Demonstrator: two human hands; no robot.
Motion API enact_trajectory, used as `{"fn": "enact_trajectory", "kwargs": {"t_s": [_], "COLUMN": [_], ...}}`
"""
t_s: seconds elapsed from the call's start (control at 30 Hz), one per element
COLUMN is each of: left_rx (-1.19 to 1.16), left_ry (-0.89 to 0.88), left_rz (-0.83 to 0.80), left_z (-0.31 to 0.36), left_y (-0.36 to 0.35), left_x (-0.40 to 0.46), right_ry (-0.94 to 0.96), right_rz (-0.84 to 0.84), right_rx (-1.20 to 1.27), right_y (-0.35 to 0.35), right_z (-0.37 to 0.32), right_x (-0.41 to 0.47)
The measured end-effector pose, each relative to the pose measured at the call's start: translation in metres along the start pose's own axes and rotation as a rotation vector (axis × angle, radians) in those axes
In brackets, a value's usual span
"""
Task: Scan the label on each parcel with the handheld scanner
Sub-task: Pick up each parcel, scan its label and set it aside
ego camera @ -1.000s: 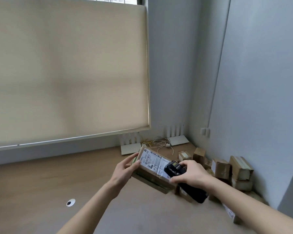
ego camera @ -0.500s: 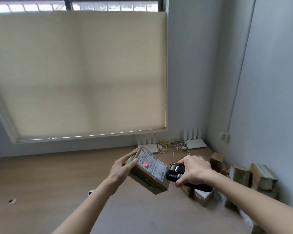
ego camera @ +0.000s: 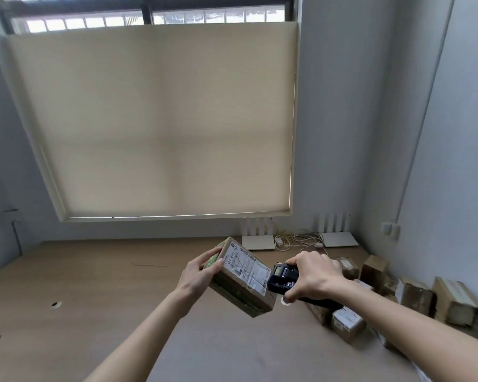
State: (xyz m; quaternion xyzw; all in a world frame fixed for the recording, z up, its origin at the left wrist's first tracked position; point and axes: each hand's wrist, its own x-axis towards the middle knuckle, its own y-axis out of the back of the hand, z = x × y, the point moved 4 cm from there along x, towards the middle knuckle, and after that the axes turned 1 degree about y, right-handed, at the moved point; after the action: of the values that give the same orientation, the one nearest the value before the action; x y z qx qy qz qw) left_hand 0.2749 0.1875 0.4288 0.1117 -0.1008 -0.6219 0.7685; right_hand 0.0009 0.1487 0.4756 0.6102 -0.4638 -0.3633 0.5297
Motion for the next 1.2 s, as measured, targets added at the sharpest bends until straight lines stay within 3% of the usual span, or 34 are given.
{"fn": "enact_trajectory", "kwargs": {"t_s": [0.27,0.5,0.7,1.03,1.2], "left_rx": [-0.102,-0.295,-0.251,-0.193,-0.090], "left_ry": [0.037,0.149,0.227,0.238,0.349], "left_rz": [0.101,0.257,0.316,0.919,1.052], "left_z": [-0.019,-0.044,-0.079,-0.145,-0.186], "left_y": [0.031,0.113,0.241,0.458,0.522], "left_x": [-0.027,-0.079,-0.188,-0.446,-0.567], "right_ry": [0.000,0.176,0.350,0.666,0.834], "right_rz": [-0.100,-0.200,-0.231,-0.398,-0.523], "right_rx": [0.242,0.428,0.534,0.593,0.582], "right_y": [-0.017,-0.035,-0.056,-0.131,-0.167], "right_z": [-0.030,-0.131,-0.283,-0.591,-0.710], "right_x": [-0.002,0.003,-0.017,-0.143,-0.222]}}
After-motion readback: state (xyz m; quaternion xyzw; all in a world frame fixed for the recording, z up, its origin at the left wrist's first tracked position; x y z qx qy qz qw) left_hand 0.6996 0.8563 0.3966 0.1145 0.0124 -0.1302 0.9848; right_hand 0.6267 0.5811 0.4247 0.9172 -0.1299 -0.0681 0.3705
